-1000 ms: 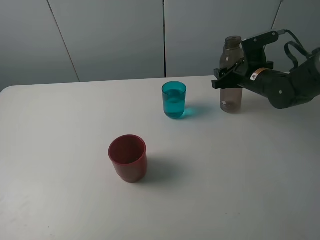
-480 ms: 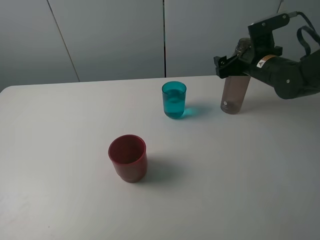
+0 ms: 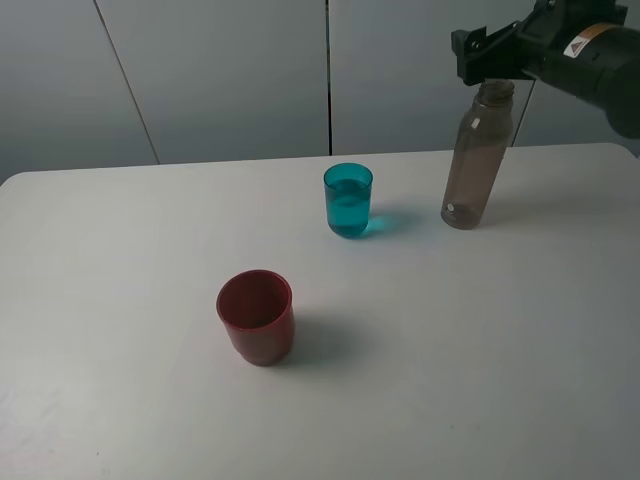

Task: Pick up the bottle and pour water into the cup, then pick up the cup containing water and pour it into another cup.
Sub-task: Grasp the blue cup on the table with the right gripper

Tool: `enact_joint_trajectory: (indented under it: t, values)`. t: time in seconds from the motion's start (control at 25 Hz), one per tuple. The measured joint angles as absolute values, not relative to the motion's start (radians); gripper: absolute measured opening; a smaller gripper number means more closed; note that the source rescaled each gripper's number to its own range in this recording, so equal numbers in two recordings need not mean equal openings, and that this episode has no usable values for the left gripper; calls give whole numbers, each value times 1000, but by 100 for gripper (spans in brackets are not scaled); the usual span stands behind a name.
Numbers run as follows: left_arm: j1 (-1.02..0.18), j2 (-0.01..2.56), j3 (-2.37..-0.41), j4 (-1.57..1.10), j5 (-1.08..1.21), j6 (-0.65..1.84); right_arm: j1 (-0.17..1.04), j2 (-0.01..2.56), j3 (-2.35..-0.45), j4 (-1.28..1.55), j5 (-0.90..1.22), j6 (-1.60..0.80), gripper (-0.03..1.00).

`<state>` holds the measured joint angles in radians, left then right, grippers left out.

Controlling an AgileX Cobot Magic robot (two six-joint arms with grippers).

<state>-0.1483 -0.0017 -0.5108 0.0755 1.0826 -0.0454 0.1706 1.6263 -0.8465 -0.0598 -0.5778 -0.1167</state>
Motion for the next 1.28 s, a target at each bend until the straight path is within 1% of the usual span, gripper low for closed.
enact_joint_trajectory:
  t: [0.2, 0.28, 0.4, 0.52, 0.76, 0.88, 1.04, 1.28]
  values:
    - [-148, -2, -511, 75, 1083, -45, 175, 1483, -846, -142, -378, 108, 100]
    - [-148, -2, -511, 75, 1083, -45, 198, 1436, -846, -227, -295, 215, 100]
    - [-148, -2, -511, 75, 1083, -45, 242, 1389, -831, -321, -231, 342, 100]
    - [-148, -2, -511, 75, 1083, -45, 297, 1365, -780, -352, -232, 381, 100]
    - [-148, -2, -511, 75, 1083, -45, 413, 1376, -654, -326, -257, 365, 100]
    - [-148, -2, -511, 75, 1083, -45, 431, 1413, -597, -321, -337, 306, 100]
    - [-148, -2, -511, 75, 1083, -45, 436, 1517, -532, -287, -569, 241, 100]
    - [-148, -2, -511, 75, 1083, -45, 438, 1720, -525, -266, -823, 192, 100]
